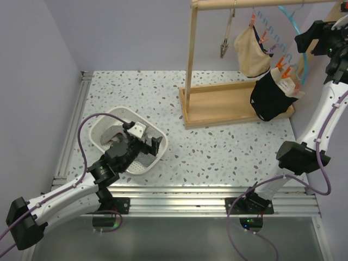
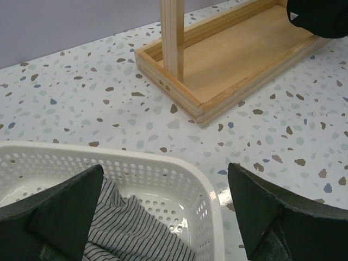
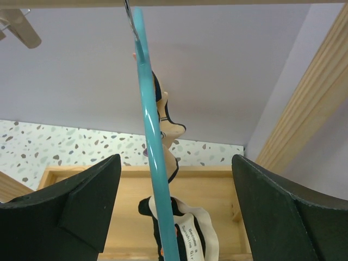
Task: Remove the underwear clipped to the hanger
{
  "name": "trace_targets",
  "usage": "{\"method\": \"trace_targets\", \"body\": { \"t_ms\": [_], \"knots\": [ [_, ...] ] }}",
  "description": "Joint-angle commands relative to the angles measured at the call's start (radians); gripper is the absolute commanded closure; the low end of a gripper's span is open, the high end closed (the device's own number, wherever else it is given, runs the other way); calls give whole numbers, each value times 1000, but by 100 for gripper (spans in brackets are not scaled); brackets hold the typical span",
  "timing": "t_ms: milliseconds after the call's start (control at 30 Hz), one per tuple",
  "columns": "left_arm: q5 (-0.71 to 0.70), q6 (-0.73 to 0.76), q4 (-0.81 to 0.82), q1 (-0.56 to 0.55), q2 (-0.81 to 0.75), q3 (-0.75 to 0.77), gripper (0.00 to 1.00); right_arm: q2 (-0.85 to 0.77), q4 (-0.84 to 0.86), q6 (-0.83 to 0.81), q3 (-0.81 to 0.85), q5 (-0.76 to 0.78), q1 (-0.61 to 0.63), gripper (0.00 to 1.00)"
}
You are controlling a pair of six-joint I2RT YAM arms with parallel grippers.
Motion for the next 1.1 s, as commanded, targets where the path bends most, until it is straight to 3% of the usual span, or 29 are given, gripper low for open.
{"method": "trace_targets", "body": {
  "t_ms": [0,433,700,1067],
  "knots": [
    [-11,12,42,-5,2,-2,0,24,25,62,79,-50,-1,14],
    [-10,18,45,-5,13,-2,0,17,19,47,48,-56,2,14],
    [-7,17,45,-5,2,-3,0,-49,-12,-82,-4,10,1,9],
    [6,17,47,-5,2,-3,0,18,-126,-136,25,11,57,18]
  ]
}}
